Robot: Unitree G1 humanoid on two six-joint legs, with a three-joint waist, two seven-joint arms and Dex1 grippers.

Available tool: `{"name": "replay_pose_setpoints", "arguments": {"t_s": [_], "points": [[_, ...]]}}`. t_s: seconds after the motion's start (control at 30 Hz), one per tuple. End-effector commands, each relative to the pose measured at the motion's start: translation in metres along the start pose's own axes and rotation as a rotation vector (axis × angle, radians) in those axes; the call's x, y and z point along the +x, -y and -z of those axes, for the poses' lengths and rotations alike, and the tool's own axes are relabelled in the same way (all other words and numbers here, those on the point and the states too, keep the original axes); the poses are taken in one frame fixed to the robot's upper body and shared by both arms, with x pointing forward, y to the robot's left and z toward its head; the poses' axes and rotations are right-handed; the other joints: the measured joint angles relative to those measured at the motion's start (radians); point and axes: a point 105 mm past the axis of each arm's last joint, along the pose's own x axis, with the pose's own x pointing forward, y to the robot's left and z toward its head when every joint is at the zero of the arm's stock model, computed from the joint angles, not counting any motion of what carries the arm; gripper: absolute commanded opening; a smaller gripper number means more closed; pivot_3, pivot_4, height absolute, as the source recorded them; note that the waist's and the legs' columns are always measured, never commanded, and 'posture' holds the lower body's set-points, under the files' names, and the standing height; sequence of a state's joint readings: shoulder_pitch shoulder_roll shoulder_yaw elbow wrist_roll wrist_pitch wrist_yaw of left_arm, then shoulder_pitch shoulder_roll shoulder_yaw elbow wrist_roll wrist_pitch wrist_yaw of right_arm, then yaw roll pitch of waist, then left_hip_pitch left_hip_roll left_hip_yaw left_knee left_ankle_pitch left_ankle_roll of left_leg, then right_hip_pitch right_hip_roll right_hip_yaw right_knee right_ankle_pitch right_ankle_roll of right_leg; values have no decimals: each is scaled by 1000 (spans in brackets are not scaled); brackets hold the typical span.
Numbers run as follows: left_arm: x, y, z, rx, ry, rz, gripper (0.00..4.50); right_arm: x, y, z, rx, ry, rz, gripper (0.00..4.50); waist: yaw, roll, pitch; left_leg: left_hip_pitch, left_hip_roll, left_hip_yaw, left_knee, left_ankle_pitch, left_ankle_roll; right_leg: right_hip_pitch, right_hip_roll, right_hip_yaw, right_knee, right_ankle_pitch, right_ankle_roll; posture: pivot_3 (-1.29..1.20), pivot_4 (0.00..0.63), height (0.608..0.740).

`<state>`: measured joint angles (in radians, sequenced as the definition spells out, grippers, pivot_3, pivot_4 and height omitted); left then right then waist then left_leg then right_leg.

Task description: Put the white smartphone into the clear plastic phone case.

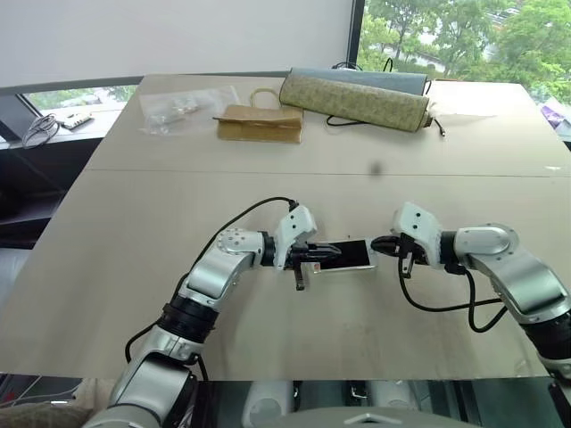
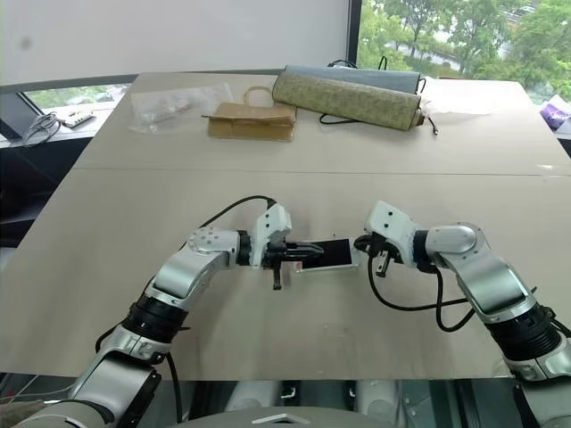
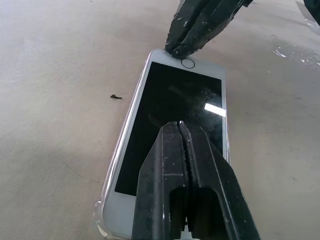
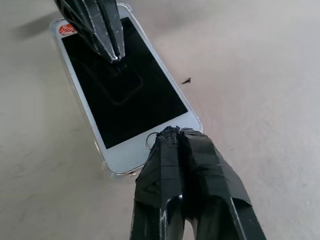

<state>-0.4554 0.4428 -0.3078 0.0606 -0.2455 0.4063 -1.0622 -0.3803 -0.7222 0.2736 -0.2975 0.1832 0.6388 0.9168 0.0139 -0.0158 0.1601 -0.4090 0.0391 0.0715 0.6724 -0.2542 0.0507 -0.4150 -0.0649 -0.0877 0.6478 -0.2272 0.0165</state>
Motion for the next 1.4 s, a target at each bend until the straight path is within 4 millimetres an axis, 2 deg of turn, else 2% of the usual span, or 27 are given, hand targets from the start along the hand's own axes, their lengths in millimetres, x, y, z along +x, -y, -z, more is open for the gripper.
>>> {"name": "replay_pose_setpoints", "arguments": {"t_s": [0.03,0.2,0.43,0.77,1.13,1.3,1.4], "points": [[2,4,15,-23,-61,4,29,6,-6,10,-2,-52,-40,0,0,0,0,1,0,0,0,0,0,1,0,0,0,0,0,0,150,740],[2,4,15,-19,-61,3,29,14,-3,22,35,-138,-38,0,-1,-2,-2,8,0,2,-1,0,0,6,0,1,1,-1,1,0,150,740],[3,5,16,-24,-59,-5,29,21,-12,38,131,-268,-103,0,-1,-4,-13,10,1,2,-2,0,0,6,-1,5,2,-2,-3,0,150,740],[3,7,16,-29,-59,-17,29,30,-11,56,192,-337,-121,0,-1,-9,-27,13,1,2,-2,0,0,7,-6,4,2,-3,-3,0,150,740],[4,5,17,-30,-63,-25,29,35,-12,71,237,-377,-133,0,-1,-8,-39,13,1,1,-3,0,0,7,-7,4,0,-3,-5,0,150,740],[4,4,17,-29,-63,-33,29,34,-3,60,185,-311,-88,0,-1,-8,-41,13,1,1,-3,-1,0,7,-7,4,0,-3,-4,0,150,740],[4,4,18,-30,-62,-37,29,29,2,34,147,-159,-69,0,-1,-7,-40,13,1,1,-4,-1,0,7,-7,4,-1,-4,-2,0,150,740]]}}
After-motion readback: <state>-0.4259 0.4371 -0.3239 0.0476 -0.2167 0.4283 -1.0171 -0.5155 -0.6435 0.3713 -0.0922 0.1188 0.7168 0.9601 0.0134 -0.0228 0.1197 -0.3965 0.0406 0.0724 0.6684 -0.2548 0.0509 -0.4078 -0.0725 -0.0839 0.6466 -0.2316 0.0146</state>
